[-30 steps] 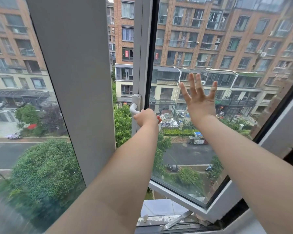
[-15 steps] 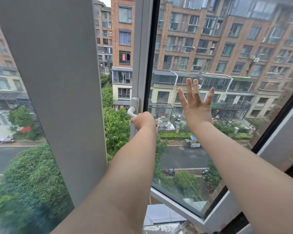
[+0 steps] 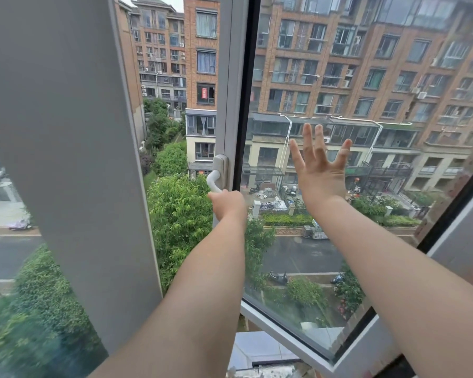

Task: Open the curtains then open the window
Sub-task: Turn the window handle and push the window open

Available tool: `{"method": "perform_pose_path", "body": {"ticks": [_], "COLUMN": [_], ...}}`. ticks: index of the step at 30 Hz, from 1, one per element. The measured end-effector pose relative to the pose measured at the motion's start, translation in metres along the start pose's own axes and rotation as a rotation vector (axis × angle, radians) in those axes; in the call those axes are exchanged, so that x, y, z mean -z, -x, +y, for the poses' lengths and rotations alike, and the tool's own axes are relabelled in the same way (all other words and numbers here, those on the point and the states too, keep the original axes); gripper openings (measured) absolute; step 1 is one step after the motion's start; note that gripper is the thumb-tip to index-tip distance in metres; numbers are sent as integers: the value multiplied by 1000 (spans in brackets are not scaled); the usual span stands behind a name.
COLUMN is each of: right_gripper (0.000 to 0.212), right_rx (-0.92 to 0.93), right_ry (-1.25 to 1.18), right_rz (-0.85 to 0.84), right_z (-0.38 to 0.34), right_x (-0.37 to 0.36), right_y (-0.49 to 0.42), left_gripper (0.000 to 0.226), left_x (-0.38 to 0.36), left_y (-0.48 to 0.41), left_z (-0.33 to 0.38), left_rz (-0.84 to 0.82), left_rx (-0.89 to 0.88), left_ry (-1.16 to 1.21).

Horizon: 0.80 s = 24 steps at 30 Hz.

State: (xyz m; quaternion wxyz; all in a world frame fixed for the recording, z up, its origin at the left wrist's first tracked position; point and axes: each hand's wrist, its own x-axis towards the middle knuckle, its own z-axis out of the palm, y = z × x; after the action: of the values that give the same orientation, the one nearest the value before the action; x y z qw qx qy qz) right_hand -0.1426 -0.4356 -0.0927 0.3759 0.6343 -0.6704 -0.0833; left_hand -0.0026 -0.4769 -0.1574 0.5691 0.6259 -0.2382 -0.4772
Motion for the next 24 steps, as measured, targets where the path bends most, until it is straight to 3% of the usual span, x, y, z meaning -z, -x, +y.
{"method": "perform_pose_path", "body": {"ticks": [4,8,13,24], "right_gripper": [108,107,110,111], "right_rx": [4,-6,-1,-14], "right_ry": [-37,-59,-76,-44], "right_rz": [-17,7,-18,36], "right_z": [-1,-2,-6,0], "right_x": [-2,-1,0,-3], "right_y": [1,-5,1,-7], "left_gripper": [39,40,28,31], "left_x": [2,-2,20,15], "left_y": [-8,-15,-27,-47], "left_z": [-6,0,-18,-20], "left_rz": [-35,-35,2,97], "left_rx": [-85,-104,-137,-294], "left_ry": [-179,-196,-364,-584]}}
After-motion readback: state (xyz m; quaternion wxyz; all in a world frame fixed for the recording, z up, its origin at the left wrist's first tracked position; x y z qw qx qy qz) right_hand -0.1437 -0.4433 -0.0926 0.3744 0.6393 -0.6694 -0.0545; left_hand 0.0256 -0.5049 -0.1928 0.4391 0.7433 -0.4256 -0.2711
